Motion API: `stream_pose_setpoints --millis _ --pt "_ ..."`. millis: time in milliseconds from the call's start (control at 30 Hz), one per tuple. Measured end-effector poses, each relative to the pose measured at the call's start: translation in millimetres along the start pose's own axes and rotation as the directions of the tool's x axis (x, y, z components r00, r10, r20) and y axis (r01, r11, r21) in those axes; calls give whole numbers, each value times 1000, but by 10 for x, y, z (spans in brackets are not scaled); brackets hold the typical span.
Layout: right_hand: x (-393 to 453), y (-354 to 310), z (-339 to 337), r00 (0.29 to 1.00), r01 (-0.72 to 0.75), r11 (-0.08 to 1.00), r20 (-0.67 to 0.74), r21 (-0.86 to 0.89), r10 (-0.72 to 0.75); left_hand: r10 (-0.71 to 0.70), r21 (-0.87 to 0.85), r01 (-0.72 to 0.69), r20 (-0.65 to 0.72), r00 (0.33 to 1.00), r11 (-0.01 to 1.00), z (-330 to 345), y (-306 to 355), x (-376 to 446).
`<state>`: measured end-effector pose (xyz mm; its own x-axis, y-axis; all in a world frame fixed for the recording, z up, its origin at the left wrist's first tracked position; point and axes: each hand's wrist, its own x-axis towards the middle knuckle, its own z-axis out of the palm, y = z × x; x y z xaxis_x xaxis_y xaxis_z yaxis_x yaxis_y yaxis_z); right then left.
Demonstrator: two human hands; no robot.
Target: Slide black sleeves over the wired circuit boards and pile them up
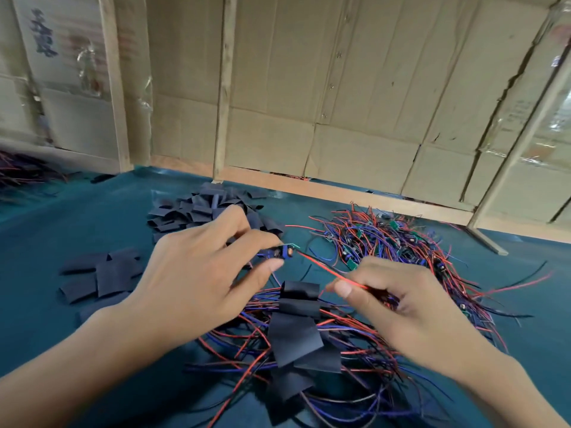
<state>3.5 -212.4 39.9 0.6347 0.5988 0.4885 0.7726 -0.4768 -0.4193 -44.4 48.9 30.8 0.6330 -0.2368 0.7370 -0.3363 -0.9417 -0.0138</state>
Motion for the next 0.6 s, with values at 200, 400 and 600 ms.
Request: stream_pose_setpoints --millis 200,400,600 --pt "-36 -29 -59 959 -108 970 280 217 44 -29 54 24 91 995 998 7 -33 6" --pt "-6 8 -169 955 -197 763 295 616 8 -74 -375 173 265 961 911 111 -39 -67" --pt "34 -12 3 958 -188 192 137 963 252 -24 -527 136 214 976 839 265 5 -88"
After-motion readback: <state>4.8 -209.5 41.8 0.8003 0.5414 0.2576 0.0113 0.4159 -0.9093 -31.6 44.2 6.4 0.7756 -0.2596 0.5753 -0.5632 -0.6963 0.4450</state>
